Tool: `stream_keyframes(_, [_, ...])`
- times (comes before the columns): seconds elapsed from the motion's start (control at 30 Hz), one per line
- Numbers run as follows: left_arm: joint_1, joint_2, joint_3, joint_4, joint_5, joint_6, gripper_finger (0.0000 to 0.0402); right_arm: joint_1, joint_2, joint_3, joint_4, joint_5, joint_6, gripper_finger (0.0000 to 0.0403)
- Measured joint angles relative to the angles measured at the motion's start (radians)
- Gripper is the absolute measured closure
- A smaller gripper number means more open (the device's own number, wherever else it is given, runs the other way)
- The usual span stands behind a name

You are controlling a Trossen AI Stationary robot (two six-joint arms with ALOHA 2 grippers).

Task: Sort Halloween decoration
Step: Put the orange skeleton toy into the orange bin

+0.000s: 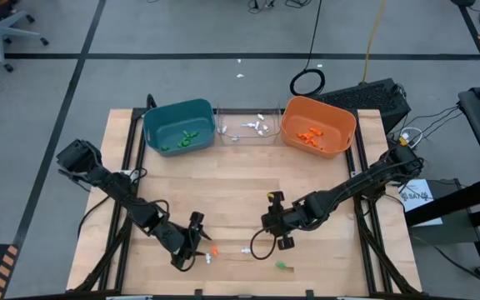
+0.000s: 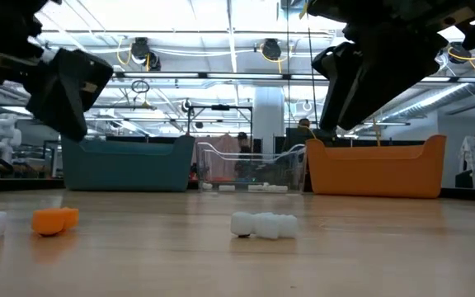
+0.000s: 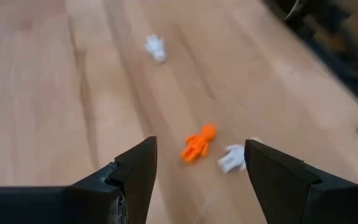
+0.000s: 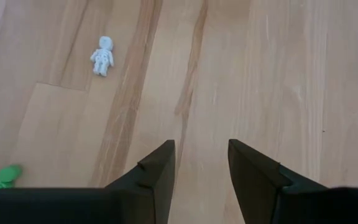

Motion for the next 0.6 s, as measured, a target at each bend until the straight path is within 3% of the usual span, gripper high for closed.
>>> stream_keyframes(0.3, [0.003, 0.017, 0.0, 0.092, 0.012, 0.03, 0.0167, 0.0, 0.0, 0.0, 0.027, 0.0, -0.012, 0.0271])
stream_keyframes(0.6, [0.007, 0.14, 0.03, 0.117, -0.002, 0.112, 0.022, 0.0, 0.0, 0.0, 0.029, 0.001, -0.023, 0.0271])
